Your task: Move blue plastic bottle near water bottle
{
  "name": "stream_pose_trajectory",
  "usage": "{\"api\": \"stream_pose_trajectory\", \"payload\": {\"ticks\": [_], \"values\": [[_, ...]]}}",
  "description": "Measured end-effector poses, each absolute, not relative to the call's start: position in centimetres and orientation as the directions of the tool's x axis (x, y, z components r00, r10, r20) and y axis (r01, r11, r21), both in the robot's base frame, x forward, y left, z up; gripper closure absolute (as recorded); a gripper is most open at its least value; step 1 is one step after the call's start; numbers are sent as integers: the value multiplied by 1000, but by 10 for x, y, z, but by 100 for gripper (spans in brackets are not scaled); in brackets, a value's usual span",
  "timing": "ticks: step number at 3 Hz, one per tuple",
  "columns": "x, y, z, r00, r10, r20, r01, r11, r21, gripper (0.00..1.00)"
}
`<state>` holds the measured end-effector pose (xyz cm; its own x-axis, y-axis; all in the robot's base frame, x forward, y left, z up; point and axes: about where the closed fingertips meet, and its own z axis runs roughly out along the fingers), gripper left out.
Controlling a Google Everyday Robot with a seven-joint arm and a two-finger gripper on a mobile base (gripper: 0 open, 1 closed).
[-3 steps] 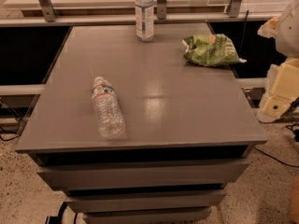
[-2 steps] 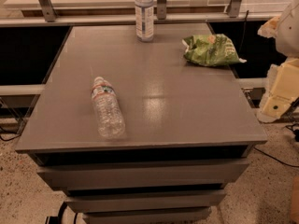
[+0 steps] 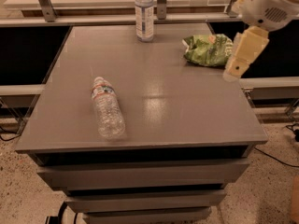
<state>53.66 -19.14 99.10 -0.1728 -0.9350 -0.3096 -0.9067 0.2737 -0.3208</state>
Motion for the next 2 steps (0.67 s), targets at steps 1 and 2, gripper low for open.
{"api": "stream_pose_trajectory", "payload": {"ticks": [1,2], "values": [[599,-181,992,-203,-893,-401,-871,352,-342,0],[646,-166,986,-239,-812,-532,-821,462,-335,0]]}}
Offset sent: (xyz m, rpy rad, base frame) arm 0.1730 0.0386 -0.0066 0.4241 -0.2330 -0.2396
